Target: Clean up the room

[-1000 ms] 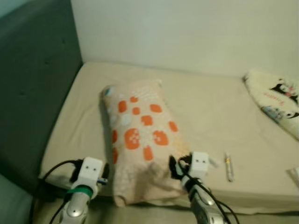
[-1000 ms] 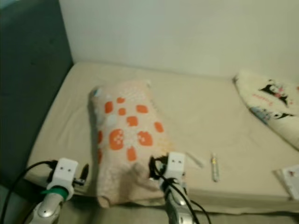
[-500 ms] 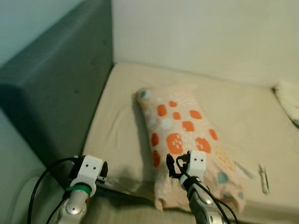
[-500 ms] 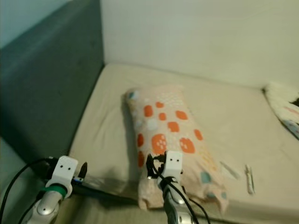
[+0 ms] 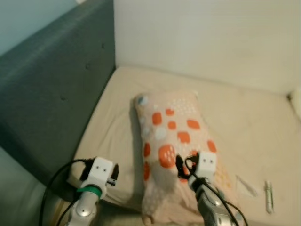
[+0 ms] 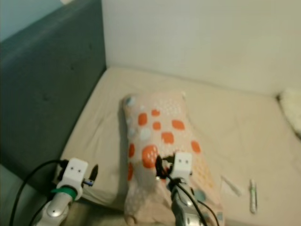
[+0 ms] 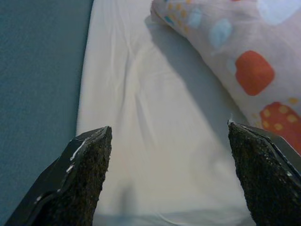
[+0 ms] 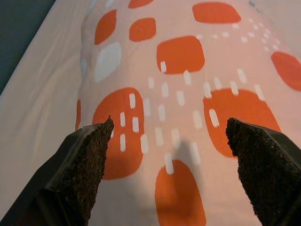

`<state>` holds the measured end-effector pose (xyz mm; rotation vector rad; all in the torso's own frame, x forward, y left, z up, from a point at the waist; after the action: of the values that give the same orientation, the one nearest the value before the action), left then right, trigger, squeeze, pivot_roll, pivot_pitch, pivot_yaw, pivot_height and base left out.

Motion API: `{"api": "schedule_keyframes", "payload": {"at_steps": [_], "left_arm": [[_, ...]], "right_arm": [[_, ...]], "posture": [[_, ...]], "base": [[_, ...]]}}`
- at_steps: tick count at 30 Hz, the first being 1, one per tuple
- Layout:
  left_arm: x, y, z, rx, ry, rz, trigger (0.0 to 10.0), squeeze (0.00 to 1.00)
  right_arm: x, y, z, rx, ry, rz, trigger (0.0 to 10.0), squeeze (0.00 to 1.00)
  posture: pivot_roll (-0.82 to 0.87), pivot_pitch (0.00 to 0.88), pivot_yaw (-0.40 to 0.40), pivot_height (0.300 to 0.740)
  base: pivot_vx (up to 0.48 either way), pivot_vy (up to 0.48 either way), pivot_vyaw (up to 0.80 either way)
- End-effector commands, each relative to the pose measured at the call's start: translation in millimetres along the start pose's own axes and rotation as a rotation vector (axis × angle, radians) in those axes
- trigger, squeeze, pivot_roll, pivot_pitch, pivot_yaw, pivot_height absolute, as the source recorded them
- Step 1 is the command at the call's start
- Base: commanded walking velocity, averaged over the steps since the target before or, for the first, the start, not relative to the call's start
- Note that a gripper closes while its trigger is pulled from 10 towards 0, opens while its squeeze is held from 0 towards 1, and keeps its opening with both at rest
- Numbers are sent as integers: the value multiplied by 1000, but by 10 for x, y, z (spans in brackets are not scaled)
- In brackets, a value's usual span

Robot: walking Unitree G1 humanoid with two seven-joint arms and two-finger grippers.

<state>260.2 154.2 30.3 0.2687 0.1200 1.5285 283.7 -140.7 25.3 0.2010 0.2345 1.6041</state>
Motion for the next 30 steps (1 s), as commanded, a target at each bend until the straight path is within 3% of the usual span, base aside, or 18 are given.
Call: {"api": "schedule_keyframes", "payload": {"at_steps": [1,17,30], "left_arm": [[2,34,-63,24,9,-5,10000,0],[-1,26,-56,23,17,-10,10000,0],[39,35,-82,29,6,18,10000,0]], "right_arm": [[-3,26,-70,30,-9,-3,10000,0],[-14,28,-73,32,-11,-14,10000,0],[7,21,-53,18,5,4,10000,0]], "posture": [[120,20,-25,740],[117,18,-25,740],[117,21,-24,740]], "base": [[0,0,0],[0,0,-713],[0,0,0]]}}
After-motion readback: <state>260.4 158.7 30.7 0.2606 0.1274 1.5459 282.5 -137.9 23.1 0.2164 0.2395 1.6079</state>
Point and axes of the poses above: a point about 5 cm out from each wrist's last joint towards the gripper, its own y axis pointing back from the gripper into the wrist, its own z axis along the axis of the wrist's last joint, x = y × z, the point moved 1 cm from there along -y, pointing out of the wrist towards the gripper, and after that the axes turned 12 degrees about y, right-handed, at the moved point
